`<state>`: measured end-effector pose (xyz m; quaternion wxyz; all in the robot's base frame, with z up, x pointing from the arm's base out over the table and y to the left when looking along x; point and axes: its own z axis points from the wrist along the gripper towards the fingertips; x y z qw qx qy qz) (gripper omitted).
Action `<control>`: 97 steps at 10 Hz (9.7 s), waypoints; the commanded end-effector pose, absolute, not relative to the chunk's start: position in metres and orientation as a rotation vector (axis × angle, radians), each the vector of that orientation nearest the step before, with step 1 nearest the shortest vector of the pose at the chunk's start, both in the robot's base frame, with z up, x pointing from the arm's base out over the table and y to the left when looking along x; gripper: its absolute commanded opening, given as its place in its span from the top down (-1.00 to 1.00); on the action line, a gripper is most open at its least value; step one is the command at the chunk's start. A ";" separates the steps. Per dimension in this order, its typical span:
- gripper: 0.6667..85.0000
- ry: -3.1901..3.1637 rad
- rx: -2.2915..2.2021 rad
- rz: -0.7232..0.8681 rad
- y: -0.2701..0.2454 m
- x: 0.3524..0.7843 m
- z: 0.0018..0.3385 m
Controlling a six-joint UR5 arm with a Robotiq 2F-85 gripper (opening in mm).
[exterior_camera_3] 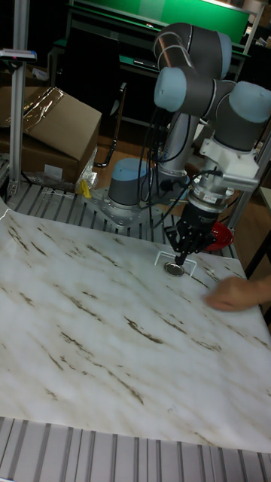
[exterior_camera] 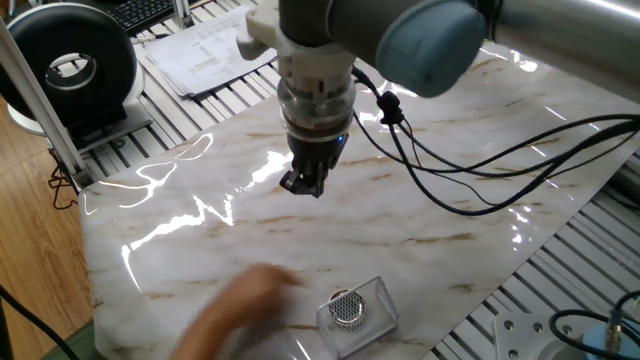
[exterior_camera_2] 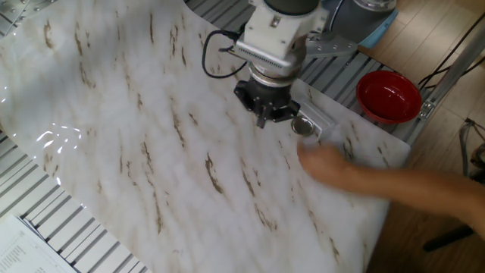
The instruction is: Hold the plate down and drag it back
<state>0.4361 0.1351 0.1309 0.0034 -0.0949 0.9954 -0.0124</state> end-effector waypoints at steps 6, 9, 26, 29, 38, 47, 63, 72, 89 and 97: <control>0.98 3.215 -0.241 0.106 0.161 0.437 0.083; 0.98 3.161 -0.272 0.103 0.161 0.450 0.082; 0.98 3.516 -0.227 0.287 0.161 0.399 0.037; 0.98 3.555 -0.241 0.375 0.160 0.380 0.036; 0.98 3.613 -0.307 0.603 0.178 0.338 0.025; 0.98 3.622 -0.379 0.579 0.168 0.330 0.016; 0.98 3.580 -0.360 0.573 0.172 0.331 0.001; 0.98 3.496 -0.407 0.247 0.154 0.389 0.015; 0.98 3.620 -0.299 0.526 0.167 0.326 0.012; 0.98 3.623 -0.257 0.525 0.174 0.319 0.013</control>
